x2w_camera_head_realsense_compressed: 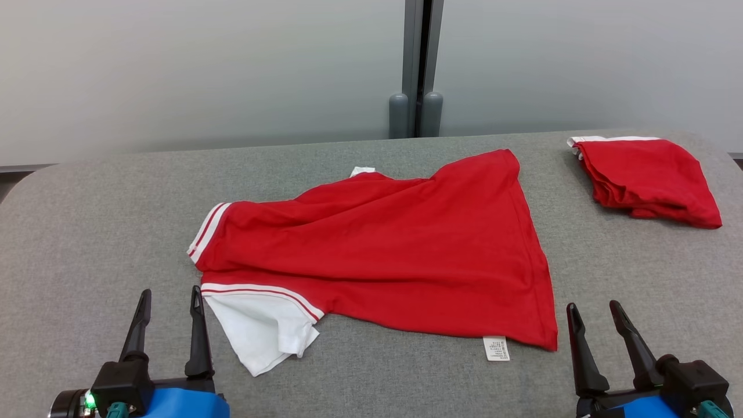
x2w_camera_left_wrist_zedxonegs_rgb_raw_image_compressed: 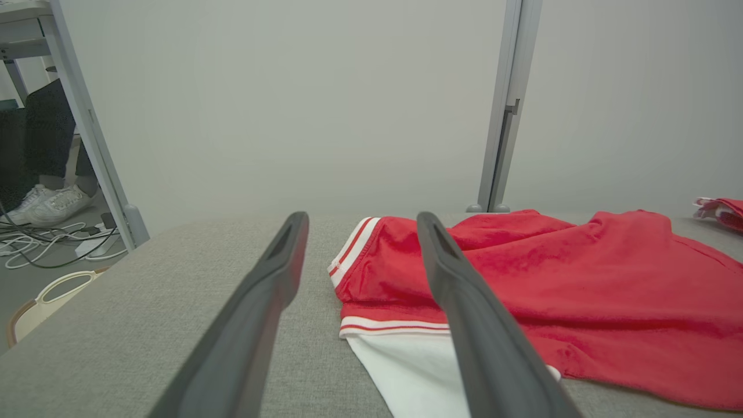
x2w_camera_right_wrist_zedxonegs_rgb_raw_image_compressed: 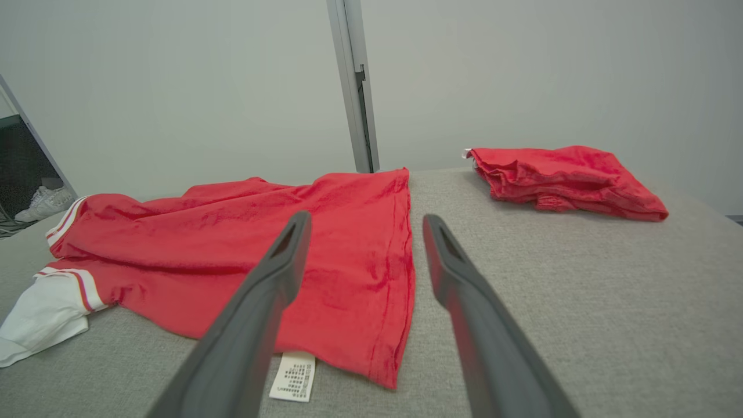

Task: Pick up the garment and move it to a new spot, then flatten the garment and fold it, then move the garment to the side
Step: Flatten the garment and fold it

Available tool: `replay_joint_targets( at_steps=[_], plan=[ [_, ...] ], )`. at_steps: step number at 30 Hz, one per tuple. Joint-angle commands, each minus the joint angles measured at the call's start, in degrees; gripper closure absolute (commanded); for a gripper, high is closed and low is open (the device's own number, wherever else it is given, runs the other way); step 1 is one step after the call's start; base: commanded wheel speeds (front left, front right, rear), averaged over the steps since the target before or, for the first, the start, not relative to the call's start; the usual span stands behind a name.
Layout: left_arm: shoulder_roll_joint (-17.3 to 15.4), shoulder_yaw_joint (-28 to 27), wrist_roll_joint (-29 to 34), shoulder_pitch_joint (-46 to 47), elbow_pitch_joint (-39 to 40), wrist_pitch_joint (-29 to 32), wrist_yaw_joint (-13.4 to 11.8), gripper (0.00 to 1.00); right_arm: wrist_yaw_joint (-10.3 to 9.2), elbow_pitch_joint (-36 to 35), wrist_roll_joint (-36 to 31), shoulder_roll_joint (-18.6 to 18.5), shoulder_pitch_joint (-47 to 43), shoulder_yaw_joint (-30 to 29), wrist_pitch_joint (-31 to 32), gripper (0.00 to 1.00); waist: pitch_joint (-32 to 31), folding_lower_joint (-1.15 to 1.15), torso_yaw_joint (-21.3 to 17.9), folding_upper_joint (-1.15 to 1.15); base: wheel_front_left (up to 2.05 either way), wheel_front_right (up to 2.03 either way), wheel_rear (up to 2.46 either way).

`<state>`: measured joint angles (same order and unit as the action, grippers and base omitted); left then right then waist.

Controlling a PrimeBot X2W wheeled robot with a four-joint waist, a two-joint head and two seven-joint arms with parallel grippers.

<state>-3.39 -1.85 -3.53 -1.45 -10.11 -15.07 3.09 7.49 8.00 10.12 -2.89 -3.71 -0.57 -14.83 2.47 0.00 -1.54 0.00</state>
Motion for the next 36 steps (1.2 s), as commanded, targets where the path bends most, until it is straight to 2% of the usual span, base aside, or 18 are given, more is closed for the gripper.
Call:
replay_joint_targets(
  at_steps=[1, 8, 23, 30, 36],
  plan=[
    [0.0, -0.08, 0.11, -0.25, -0.12, -0.13, 0.05, 0.0, 0.01, 0.05, -0.23, 0.01, 0.16, -0.07, 0.06, 0.0, 0.05, 0.0, -0.06, 0.0, 0.0, 0.0, 0.0],
    [0.22, 0.94, -0.85, 0.13, -3.24, -0.13, 0.8, 0.0, 0.01, 3.72, 0.07, 0.01, 2.48, -0.48, 0.17, 0.0, 0.52, 0.0, -0.43, 0.0, 0.0, 0.0, 0.0],
    [0.45, 5.74, -3.28, 3.67, -19.61, -0.13, 2.47, 0.0, 0.01, 19.15, 0.79, 0.0, 10.72, 0.39, -0.38, 0.0, 3.21, 0.0, -1.16, 0.0, 0.0, 0.0, 0.0],
    [0.46, 6.3, -5.63, 5.06, -24.67, -0.13, 2.86, 0.0, 0.01, 22.96, 2.1, 0.01, 12.78, 0.94, -0.42, 0.0, 4.25, 0.0, -1.24, 0.0, 0.0, 0.0, 0.0],
    [0.49, 9.02, -7.66, 6.67, -27.59, 0.0, 3.5, 0.0, 0.01, 26.77, 3.78, 0.01, 14.52, 1.39, -0.43, 0.0, 5.42, 0.0, -1.04, 0.0, 0.0, 0.0, 0.0]
  ],
)
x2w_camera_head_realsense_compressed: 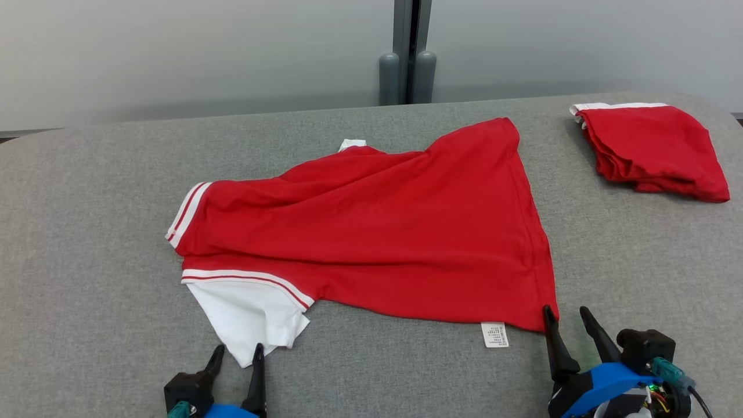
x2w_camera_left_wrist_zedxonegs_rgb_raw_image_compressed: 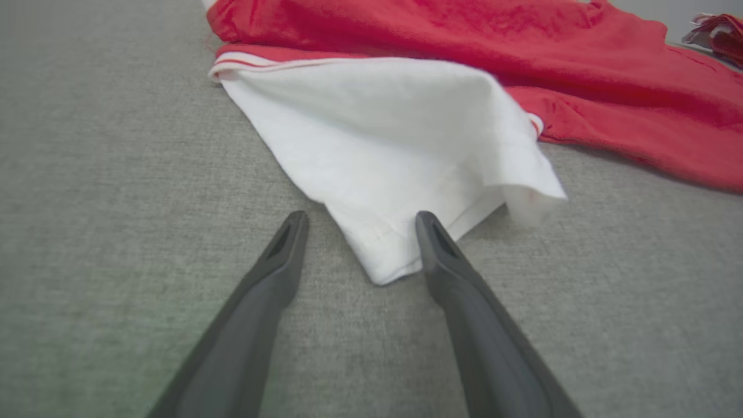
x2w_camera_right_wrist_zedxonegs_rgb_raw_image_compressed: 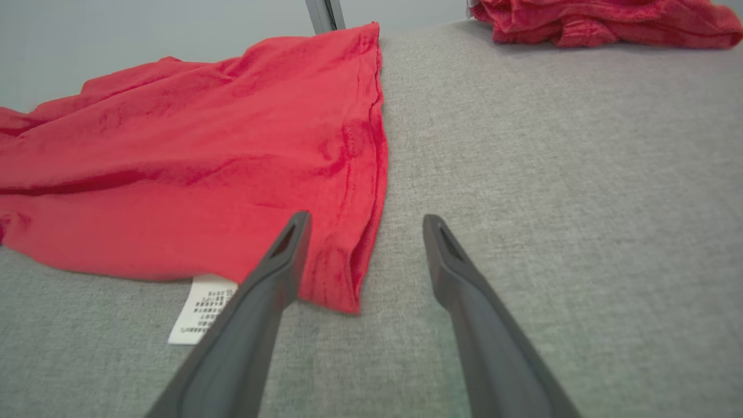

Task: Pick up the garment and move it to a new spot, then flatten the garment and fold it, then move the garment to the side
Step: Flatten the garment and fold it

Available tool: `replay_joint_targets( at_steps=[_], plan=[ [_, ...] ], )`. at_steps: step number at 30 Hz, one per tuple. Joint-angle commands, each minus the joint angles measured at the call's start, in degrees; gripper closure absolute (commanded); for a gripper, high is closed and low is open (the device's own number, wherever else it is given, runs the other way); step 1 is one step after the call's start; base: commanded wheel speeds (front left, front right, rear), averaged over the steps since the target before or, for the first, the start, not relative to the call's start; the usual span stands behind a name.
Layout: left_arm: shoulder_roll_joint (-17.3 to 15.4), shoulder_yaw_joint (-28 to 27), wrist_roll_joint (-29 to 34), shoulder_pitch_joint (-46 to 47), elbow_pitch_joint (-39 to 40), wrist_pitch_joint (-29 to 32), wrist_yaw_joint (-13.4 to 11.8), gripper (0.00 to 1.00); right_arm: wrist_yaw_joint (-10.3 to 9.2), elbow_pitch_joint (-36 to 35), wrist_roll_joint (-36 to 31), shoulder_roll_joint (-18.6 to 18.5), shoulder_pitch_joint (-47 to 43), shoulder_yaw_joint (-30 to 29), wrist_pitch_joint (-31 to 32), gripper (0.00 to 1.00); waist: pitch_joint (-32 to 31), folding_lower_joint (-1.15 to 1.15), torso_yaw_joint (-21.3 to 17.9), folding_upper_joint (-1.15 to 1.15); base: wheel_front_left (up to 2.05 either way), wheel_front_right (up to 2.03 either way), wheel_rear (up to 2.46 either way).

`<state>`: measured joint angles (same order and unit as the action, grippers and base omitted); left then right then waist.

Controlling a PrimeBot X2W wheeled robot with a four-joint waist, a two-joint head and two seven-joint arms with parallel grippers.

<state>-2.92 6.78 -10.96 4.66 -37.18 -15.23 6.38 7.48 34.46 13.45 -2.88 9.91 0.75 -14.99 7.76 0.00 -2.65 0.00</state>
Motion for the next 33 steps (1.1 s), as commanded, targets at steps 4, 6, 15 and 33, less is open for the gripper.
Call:
replay_joint_targets(
  at_steps=[4, 6, 15, 33],
  plan=[
    [0.02, 0.95, -1.56, 1.36, -1.28, 0.19, 0.24, 0.0, 0.02, 1.57, 1.45, 0.0, 1.41, 0.37, -0.26, 0.0, 0.38, 0.0, 0.2, 0.0, 0.0, 0.0, 0.0],
    [0.02, 1.24, -2.39, 1.95, -1.8, 0.19, 0.12, 0.0, 0.02, 2.62, 1.83, 0.0, 1.91, 1.02, -0.26, 0.0, 0.52, 0.0, 0.26, 0.0, 0.0, 0.0, 0.0],
    [0.02, 2.05, -4.25, 3.77, -3.06, 0.19, -0.1, 0.0, 0.03, 7.3, 4.61, 0.02, 4.18, 3.5, -0.12, 0.0, 1.0, 0.0, 0.64, 0.0, 0.0, 0.0, 0.0],
    [-0.02, 2.79, -7.85, 5.9, -1.64, 0.1, 0.41, 1.0, 0.03, 6.23, 7.88, -0.02, 4.88, 7.18, -0.15, 1.0, 0.98, 0.0, 0.75, 0.0, 0.0, 0.0, 0.0]
  ],
)
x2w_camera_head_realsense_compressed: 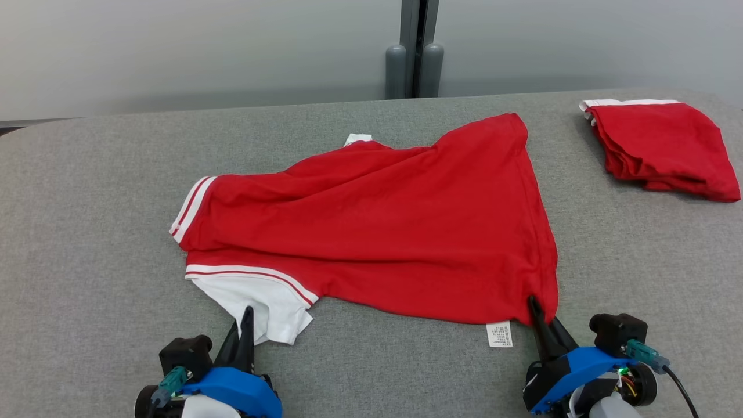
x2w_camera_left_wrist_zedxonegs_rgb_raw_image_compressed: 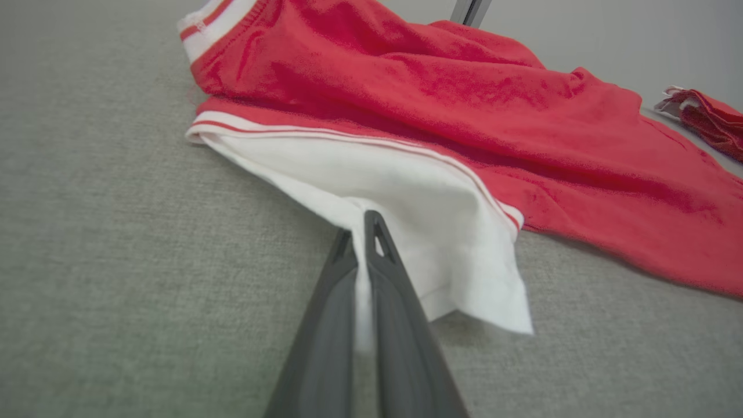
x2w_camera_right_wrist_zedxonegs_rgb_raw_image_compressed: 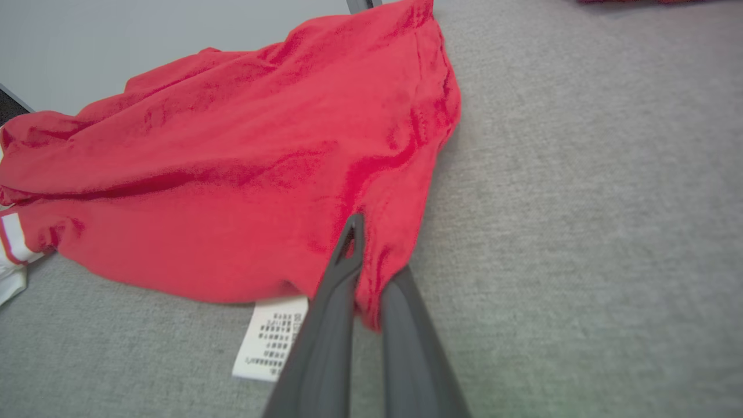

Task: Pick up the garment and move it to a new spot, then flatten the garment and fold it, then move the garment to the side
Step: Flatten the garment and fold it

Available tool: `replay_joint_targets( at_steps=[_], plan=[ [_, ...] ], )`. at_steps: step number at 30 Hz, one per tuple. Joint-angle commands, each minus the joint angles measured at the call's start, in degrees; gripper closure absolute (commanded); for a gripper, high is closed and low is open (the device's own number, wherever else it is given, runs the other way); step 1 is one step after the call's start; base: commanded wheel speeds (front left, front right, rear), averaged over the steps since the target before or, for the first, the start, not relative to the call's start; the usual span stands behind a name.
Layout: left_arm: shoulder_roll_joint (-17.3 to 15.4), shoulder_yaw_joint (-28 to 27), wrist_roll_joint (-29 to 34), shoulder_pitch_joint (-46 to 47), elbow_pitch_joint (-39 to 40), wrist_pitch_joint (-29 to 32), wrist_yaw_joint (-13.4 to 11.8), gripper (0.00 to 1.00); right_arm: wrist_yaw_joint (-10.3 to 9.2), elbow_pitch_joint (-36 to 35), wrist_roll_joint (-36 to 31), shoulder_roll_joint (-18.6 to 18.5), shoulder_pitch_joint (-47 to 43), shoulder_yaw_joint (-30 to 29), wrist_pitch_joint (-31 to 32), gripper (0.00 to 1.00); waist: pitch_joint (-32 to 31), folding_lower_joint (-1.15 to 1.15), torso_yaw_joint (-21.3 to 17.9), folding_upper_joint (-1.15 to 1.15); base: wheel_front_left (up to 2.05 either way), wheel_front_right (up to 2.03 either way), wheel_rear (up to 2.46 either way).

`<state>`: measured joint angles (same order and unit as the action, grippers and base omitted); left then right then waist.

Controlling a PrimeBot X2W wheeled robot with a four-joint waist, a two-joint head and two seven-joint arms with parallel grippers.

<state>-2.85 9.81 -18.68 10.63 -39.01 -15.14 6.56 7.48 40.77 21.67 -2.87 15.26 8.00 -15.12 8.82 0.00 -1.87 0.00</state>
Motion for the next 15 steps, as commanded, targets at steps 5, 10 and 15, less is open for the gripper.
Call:
replay_joint_targets(
  at_steps=[5, 10, 15],
  plan=[
    [-0.08, -1.83, 0.76, -1.74, 6.79, 0.02, 0.43, 1.0, 0.03, -6.2, -1.88, -0.03, -3.47, -0.66, -0.02, 1.0, -0.67, 0.0, -0.21, 0.0, 0.0, 0.0, 0.0],
    [-0.08, -4.35, 1.18, -1.86, 15.32, 0.01, 0.6, 1.0, 0.03, -15.48, -3.74, -0.04, -5.78, -1.86, -0.03, 1.0, -0.48, 0.0, -0.6, 0.0, 0.0, 0.0, 0.0],
    [-1.3, -5.36, 1.66, 2.06, 20.46, 0.01, 0.91, 1.0, 0.03, -21.69, -5.11, -0.18, -2.86, -2.13, -0.03, 1.0, 0.55, 0.0, -1.49, 0.0, 0.0, 0.0, 0.0]
  ],
)
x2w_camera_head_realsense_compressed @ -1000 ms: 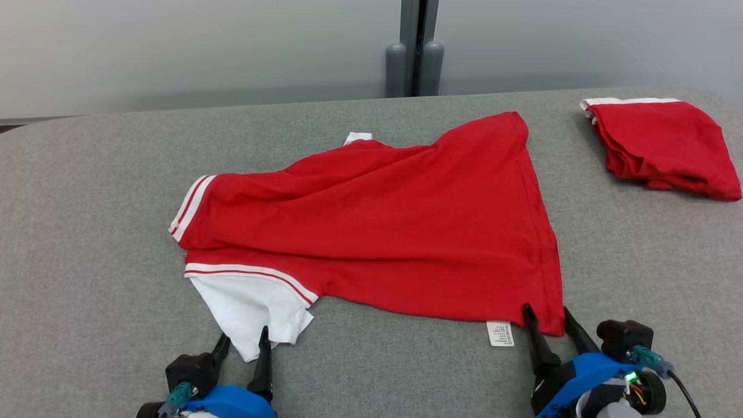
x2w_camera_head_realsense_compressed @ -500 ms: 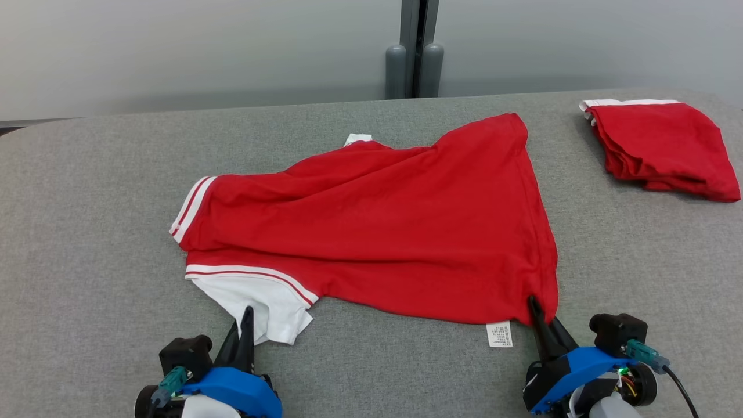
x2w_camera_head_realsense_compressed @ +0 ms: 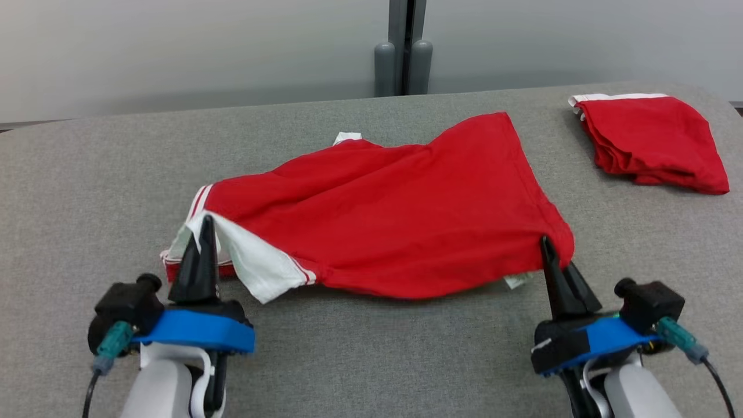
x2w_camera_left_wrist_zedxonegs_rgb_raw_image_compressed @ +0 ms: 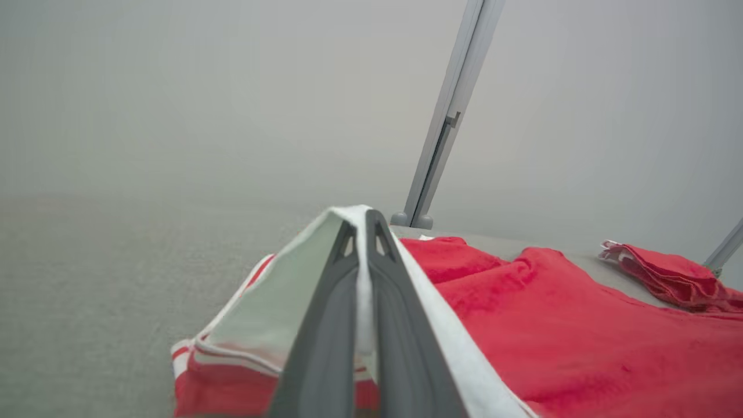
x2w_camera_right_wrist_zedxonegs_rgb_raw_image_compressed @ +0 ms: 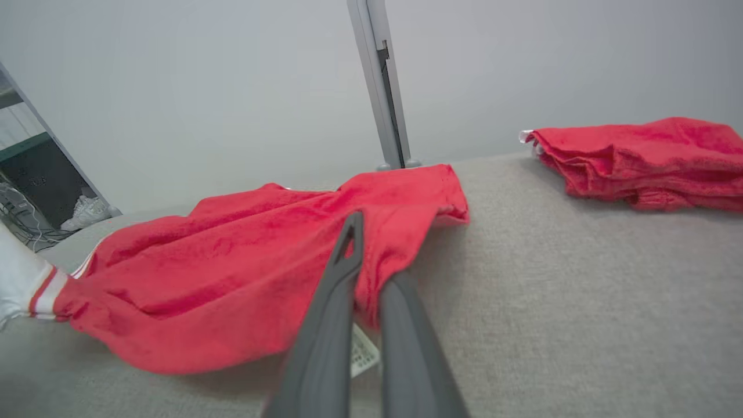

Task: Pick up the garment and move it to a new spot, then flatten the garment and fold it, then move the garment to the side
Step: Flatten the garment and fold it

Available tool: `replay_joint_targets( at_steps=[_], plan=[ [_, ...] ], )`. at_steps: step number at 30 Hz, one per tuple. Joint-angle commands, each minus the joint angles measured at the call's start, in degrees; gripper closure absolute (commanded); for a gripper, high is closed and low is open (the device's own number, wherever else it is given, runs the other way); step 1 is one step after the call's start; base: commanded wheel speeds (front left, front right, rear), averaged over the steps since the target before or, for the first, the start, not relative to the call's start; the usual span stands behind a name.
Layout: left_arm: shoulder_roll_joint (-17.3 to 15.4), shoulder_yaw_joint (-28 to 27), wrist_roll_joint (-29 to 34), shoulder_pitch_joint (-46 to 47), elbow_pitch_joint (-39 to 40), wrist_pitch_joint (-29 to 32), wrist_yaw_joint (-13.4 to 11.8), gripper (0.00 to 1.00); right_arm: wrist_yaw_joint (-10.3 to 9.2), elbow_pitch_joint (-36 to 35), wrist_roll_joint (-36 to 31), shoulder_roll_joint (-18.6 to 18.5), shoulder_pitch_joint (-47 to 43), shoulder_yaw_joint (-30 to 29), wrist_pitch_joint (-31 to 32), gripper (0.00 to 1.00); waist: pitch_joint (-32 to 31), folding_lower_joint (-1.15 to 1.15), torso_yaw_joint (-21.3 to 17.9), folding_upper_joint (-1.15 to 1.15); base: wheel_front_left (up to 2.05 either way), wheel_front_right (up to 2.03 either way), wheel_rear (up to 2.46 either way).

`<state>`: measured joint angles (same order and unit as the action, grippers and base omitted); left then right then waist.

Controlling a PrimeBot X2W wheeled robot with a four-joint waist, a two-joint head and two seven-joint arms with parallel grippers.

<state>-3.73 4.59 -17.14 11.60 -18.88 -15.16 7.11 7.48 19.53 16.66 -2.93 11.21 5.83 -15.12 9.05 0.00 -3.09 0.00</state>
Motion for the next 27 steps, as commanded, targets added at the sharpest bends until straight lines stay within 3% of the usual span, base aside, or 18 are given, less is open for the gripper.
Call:
replay_joint_targets(
  at_steps=[1, 7, 12, 20, 27],
  plan=[
    [-0.69, -0.2, -0.12, 2.36, 0.84, 0.03, 0.41, 1.0, 0.03, -1.21, -0.18, -0.3, 2.23, -0.02, -0.03, 1.0, 0.65, 0.0, -0.45, 0.0, 0.0, 0.0, 0.0],
    [-4.34, 1.97, -0.55, 15.12, -0.46, 0.65, 0.53, 1.0, 0.03, -1.58, -0.01, -2.13, 13.28, 1.16, -0.03, 1.0, 4.25, 0.0, -1.26, 0.0, 0.0, 0.0, 0.0],
    [-7.56, 4.7, -2.87, 30.42, -2.45, 3.47, 0.51, 1.0, 0.03, 1.54, 1.08, -4.18, 28.46, 2.35, 0.02, 1.0, 10.32, 0.0, -1.63, 0.0, 0.0, 0.0, 0.0],
    [-11.42, 7.84, -6.35, 56.66, -11.33, 4.91, 0.52, 1.0, 0.03, 12.62, 6.37, -6.46, 54.97, 1.52, 2.99, 1.0, 19.62, 0.0, -1.05, 0.0, 0.0, 0.0, 0.0],
    [-11.52, 9.94, -8.07, 74.81, -20.61, 2.68, 0.52, 1.0, 0.03, 22.71, 10.24, -8.04, 73.64, 1.56, 3.99, 1.0, 22.18, 0.0, -0.32, 0.0, 0.0, 0.0, 0.0]
  ],
)
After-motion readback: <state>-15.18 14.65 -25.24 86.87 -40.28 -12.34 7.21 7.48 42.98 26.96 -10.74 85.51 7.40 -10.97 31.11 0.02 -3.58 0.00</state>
